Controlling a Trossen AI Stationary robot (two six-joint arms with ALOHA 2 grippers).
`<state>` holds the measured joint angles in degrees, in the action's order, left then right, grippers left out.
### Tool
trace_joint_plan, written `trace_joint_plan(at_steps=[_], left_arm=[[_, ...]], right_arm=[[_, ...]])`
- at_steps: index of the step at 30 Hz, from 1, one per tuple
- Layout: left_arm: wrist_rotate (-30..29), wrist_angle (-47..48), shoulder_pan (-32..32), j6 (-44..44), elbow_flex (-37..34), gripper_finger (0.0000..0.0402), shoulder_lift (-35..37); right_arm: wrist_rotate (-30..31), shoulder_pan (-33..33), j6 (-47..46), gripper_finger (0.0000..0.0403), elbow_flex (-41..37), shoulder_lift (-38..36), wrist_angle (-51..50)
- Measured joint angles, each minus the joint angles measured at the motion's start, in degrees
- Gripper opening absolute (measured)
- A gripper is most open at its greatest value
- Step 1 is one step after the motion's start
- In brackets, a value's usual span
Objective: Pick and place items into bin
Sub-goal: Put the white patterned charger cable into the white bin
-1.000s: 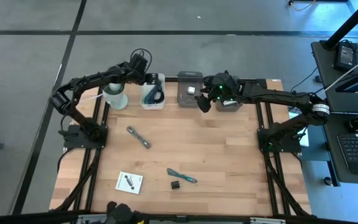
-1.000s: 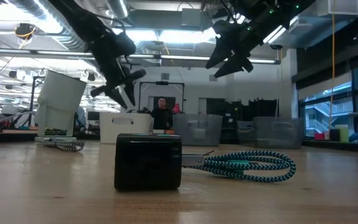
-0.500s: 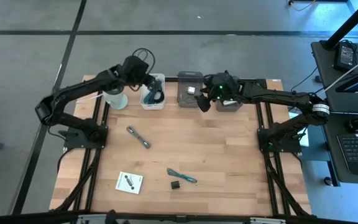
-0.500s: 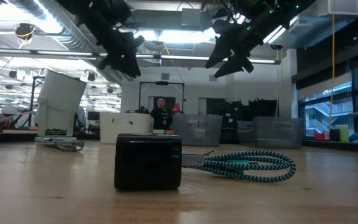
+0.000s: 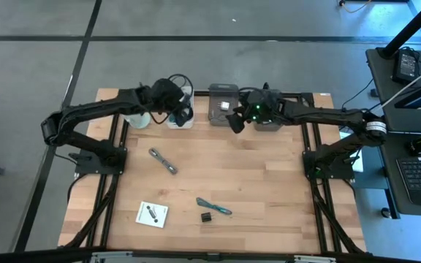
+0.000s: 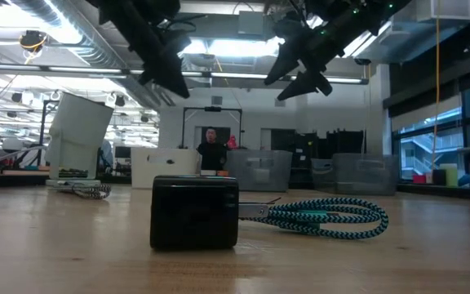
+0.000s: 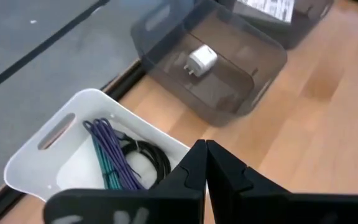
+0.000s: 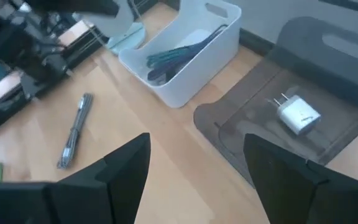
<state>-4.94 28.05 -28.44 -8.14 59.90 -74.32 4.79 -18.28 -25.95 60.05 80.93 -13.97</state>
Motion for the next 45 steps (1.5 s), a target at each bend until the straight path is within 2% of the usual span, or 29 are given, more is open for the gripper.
trace_joint_plan(at_steps=[7, 14, 19, 24, 28, 35, 41, 45], left_arm=[[0.03, 0.90, 3.14, 1.85, -0.50, 0.0002, 0.24], [0.22, 0.67, 7.02, 1.92, -0.53, 0.0001, 0.71], [0.51, 0.62, 10.62, -1.06, -0.53, 0.0002, 0.80], [-0.91, 0.44, 15.22, -5.11, -0.55, 0.0002, 0.79], [-4.11, 0.46, 19.60, -6.11, -0.55, 0.0001, 0.79], [-8.48, 2.40, 27.26, -7.58, -0.55, 0.0001, 0.79], [-6.13, 10.20, 33.70, -6.58, -0.57, 0.0003, 0.79], [-5.26, 11.76, 37.39, -11.11, -0.59, 0.0003, 0.76]], right_arm=[[1.20, 3.33, -5.34, 0.0261, -0.40, 0.79, -0.86], [1.12, 7.94, -5.13, 0.0261, -0.46, 3.21, -0.90], [-3.60, 11.40, 0.79, 0.0261, -0.46, 4.83, 0.39], [-4.08, 15.31, 6.37, 0.0251, -0.46, 5.11, 0.23], [-4.01, 17.02, 6.76, 0.0235, -0.46, 5.11, -0.32], [-4.02, 18.96, 6.57, 0.0213, -0.45, 5.11, -10.52], [-3.97, 20.07, 6.53, 0.0201, -0.44, 5.11, -20.23], [-3.88, 20.73, 6.53, 0.0196, -0.44, 5.11, -21.91]])
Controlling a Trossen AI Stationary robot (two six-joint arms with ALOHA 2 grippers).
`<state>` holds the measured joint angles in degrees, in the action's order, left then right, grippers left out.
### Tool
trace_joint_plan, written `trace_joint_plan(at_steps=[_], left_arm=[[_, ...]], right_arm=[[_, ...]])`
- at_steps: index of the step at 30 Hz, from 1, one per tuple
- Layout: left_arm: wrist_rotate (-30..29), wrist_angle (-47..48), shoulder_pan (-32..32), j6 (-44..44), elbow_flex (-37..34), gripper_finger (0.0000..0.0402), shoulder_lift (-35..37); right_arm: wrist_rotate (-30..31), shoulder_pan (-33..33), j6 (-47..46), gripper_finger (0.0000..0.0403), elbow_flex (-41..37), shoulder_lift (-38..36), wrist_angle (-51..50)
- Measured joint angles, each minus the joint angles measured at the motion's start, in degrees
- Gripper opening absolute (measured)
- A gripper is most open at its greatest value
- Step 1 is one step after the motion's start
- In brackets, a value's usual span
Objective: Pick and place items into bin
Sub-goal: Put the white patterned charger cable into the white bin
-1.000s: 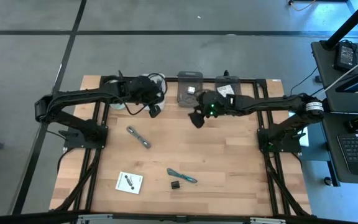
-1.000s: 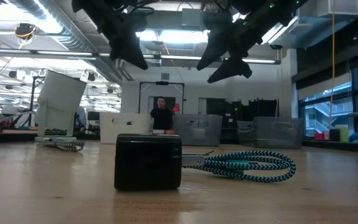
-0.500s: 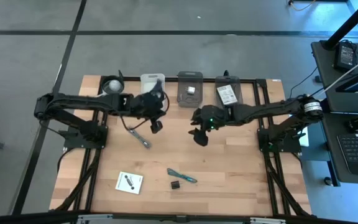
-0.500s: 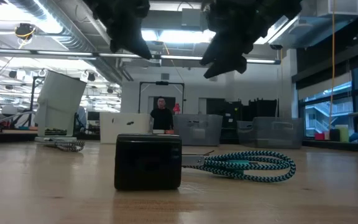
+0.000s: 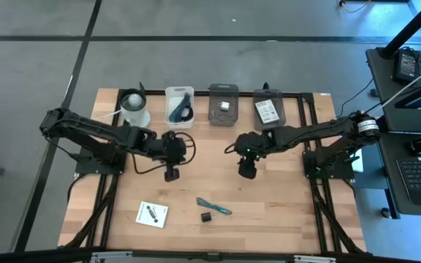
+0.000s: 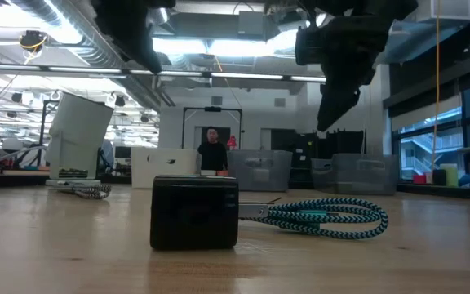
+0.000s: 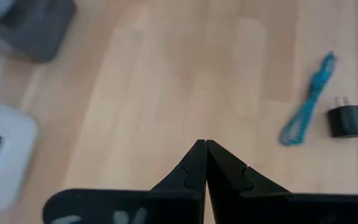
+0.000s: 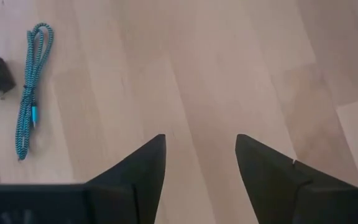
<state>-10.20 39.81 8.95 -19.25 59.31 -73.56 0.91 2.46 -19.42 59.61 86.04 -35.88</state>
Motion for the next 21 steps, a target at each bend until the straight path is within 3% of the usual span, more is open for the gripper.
trace_joint_plan(at_steps=[10, 21], left_arm=[[1.31, 3.63, 7.16, -8.07, 0.00, 0.0001, -0.04], [4.83, 11.89, 11.89, -8.71, 0.00, 0.0015, -0.07]], right_arm=[[1.59, 0.81, -0.07, 0.0196, 0.00, 0.00, 0.61], [1.64, 0.81, 0.21, 0.0196, 0.00, 0.28, 4.53]])
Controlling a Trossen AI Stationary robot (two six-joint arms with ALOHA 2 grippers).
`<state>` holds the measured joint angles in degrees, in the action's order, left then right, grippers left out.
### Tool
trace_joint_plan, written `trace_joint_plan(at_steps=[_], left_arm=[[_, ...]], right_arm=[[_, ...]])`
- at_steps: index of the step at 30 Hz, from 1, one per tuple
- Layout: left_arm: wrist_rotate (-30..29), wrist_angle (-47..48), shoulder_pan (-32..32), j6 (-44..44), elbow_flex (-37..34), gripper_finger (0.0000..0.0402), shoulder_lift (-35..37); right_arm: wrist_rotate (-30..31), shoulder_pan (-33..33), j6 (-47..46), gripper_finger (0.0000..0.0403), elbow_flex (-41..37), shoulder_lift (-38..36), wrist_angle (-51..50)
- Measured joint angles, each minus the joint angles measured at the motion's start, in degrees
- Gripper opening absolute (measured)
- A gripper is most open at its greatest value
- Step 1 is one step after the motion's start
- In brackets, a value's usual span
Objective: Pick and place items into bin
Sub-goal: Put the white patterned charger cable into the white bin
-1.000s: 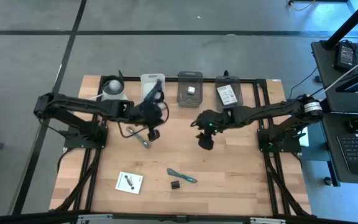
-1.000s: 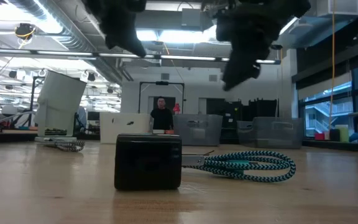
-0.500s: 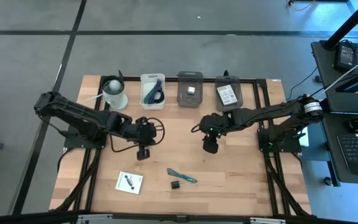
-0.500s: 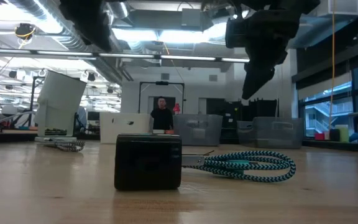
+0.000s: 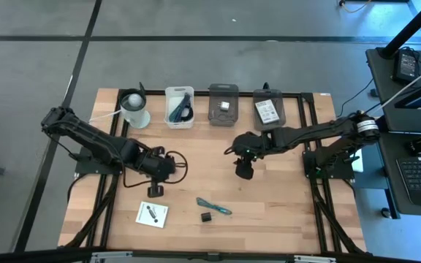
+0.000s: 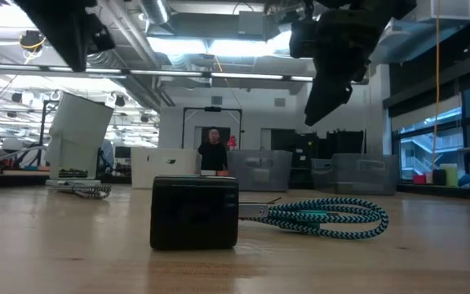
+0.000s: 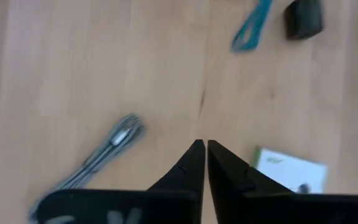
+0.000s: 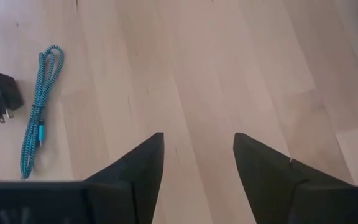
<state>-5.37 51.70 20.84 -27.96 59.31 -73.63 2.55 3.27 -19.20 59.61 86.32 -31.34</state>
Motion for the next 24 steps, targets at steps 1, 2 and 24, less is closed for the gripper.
trace_joint_plan(at_steps=[1, 2, 24], left_arm=[[-0.73, 0.87, 0.11, 0.01, 0.00, 0.0020, -0.12], [-1.62, 1.75, 0.17, 0.01, 0.00, 0.0028, -0.37], [-0.11, 4.50, -13.33, 38.03, 0.02, 0.0116, -17.29]], right_arm=[[0.00, 0.00, 0.00, 0.0196, 0.00, 0.22, 0.44], [0.00, 0.00, 0.00, 0.0196, 0.00, 0.51, 0.82], [-0.27, 3.21, -3.26, 0.0196, 0.01, 6.58, 2.32]])
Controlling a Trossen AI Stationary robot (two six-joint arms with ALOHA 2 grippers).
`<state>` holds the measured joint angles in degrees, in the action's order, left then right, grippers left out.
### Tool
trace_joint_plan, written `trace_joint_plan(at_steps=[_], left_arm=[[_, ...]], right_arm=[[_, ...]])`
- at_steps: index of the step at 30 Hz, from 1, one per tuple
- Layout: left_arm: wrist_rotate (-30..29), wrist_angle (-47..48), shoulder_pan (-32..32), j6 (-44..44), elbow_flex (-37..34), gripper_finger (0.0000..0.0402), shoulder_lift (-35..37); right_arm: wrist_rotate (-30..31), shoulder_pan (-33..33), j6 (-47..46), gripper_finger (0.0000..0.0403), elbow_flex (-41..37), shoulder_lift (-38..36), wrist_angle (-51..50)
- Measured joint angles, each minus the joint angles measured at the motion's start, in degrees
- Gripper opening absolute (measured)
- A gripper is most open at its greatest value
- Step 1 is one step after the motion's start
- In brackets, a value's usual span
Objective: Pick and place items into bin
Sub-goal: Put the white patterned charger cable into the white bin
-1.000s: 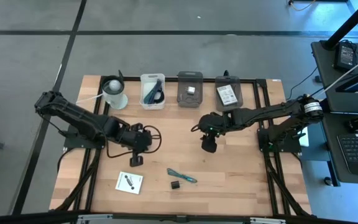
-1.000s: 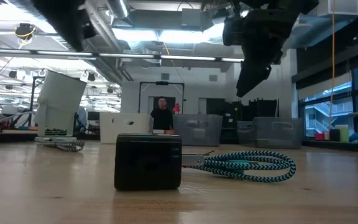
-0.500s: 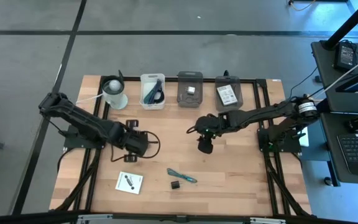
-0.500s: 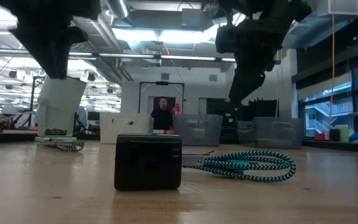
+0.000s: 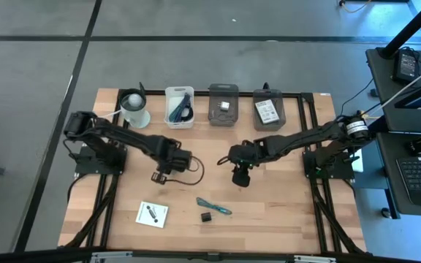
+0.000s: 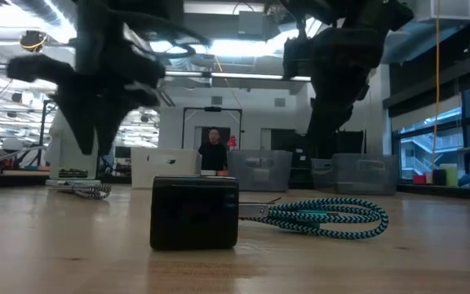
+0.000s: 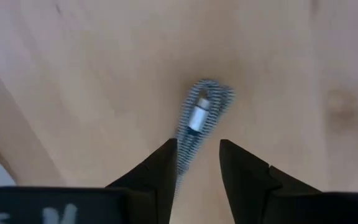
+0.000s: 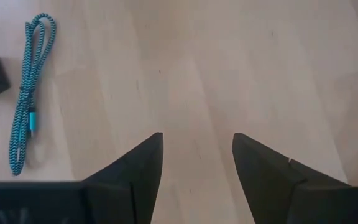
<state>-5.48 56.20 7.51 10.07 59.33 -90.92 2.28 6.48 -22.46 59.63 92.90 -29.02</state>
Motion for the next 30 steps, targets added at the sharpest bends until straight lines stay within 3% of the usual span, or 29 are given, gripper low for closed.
trace_joint_plan(at_steps=[4, 10, 18, 21, 25, 30], left_arm=[[1.44, -0.41, -4.17, 4.33, -0.21, 0.0116, -1.31], [7.44, -6.90, -8.39, 6.32, -7.70, 0.0116, -1.24], [7.20, -15.04, -9.54, 7.69, -16.04, 0.0114, -0.56], [7.53, -15.02, -10.58, 7.17, -15.87, 0.0089, 0.00], [6.34, -15.12, -12.86, 3.60, -13.86, 0.0021, 2.72], [0.90, -14.26, -18.62, -13.23, -7.28, 0.0020, 7.66]], right_arm=[[0.01, 0.51, -2.65, 0.0196, 0.01, 0.00, 0.03], [0.22, 0.53, -4.71, 0.0196, 0.00, 0.00, 0.06], [1.12, 0.42, -5.95, 0.0196, 0.01, 0.00, 1.17], [1.12, 0.05, -5.97, 0.0196, -0.01, 0.00, 1.86], [1.17, -0.89, -5.99, 0.0196, 0.01, 0.00, 2.93], [1.30, -1.89, -6.01, 0.0196, 0.01, 0.00, 5.03]])
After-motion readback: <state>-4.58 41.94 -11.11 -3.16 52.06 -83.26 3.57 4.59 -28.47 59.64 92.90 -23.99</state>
